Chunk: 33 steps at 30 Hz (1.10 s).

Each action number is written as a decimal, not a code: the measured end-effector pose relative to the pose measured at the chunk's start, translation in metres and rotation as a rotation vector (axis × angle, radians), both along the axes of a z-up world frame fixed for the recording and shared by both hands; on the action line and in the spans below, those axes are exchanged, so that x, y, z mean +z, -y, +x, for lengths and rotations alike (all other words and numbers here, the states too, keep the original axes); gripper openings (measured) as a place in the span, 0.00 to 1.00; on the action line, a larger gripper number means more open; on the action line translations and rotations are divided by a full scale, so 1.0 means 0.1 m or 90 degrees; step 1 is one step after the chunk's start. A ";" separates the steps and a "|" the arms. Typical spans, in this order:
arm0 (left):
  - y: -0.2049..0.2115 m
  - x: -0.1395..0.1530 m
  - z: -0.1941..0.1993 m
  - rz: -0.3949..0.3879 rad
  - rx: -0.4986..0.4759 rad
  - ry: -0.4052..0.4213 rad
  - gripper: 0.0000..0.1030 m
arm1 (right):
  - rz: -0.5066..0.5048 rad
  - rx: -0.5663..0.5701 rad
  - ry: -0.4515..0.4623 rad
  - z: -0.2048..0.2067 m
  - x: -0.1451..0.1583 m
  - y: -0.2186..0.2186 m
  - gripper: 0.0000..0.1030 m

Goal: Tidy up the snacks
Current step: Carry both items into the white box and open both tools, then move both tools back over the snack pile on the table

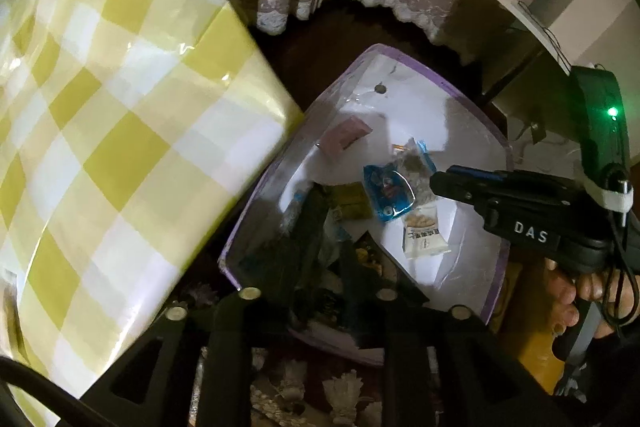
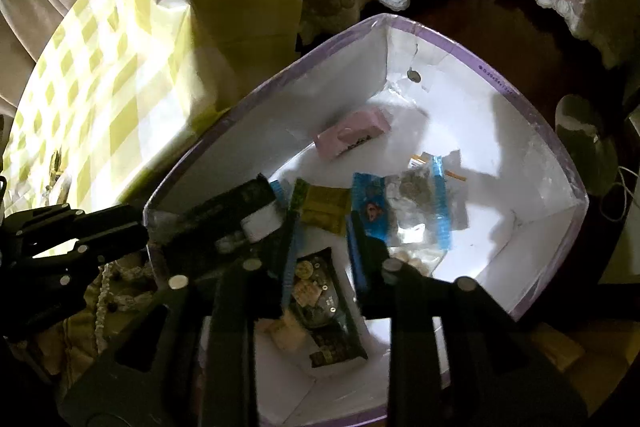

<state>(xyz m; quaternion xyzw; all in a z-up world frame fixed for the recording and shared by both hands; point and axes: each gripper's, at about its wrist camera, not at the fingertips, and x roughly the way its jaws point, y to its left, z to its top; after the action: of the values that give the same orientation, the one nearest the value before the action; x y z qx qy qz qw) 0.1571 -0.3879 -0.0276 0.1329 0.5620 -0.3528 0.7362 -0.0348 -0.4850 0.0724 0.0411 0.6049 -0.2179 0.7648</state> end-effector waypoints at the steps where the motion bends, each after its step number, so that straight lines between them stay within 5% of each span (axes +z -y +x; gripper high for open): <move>1: -0.02 0.01 0.00 -0.003 0.005 0.002 0.36 | 0.002 0.000 0.001 0.01 0.00 0.00 0.39; 4: -0.09 0.05 0.00 -0.013 0.019 0.011 0.44 | 0.007 0.004 0.002 0.02 0.00 -0.03 0.43; 11: -0.29 0.13 0.07 -0.032 0.066 0.023 0.44 | 0.004 0.023 0.002 0.07 0.01 -0.19 0.54; 33: -1.76 0.32 0.27 -0.066 0.309 0.103 0.47 | 0.050 0.159 -0.005 0.49 -0.28 -1.34 0.60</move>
<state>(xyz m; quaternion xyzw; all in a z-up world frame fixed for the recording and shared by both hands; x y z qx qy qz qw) 0.1841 -0.2117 0.0042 -0.0155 0.4977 -0.1823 0.8478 0.0144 -0.3506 0.0446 -0.0057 0.6166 -0.0971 0.7813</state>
